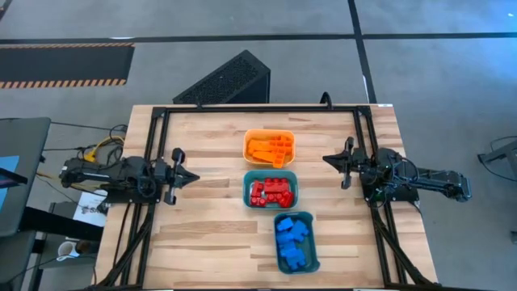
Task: Sort & place blocks by color
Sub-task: Return to Home Position
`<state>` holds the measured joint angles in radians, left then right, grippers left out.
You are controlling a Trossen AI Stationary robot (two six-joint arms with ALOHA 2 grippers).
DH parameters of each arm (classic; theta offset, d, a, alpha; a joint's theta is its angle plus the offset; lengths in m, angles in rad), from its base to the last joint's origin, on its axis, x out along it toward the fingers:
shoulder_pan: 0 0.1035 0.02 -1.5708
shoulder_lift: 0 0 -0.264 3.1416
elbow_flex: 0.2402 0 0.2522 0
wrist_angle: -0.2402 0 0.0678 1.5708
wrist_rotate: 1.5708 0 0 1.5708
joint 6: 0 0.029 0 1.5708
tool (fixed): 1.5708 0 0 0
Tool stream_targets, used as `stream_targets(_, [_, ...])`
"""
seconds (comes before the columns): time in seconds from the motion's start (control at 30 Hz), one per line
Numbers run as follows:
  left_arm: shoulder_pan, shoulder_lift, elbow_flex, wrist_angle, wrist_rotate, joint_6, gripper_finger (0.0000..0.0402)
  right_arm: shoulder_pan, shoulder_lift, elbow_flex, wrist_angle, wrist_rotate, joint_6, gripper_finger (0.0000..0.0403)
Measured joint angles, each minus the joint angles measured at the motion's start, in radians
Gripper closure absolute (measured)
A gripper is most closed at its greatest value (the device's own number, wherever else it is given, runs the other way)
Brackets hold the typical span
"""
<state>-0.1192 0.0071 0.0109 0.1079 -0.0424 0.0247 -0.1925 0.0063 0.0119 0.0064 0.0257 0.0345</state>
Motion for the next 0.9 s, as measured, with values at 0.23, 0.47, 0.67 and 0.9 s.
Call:
stream_targets(0.23, [0.0,-0.003,0.0,0.004,0.062,0.02,0.0401,0.0,0.0,0.0,0.0,0.0,0.0,0.037])
stream_targets(0.47, [0.0,-0.003,-0.001,0.018,0.163,0.024,0.0401,0.0,0.0,0.0,0.0,0.0,0.0,0.0371])
stream_targets(0.67, [0.0,-0.003,-0.002,-0.029,0.104,0.018,0.0401,0.0,0.0,0.0,0.0,0.0,0.0,0.0374])
stream_targets(0.9, [0.0,-0.004,-0.003,-0.063,0.091,0.004,0.0401,0.0,0.0,0.0,0.001,0.001,0.0,0.0375])
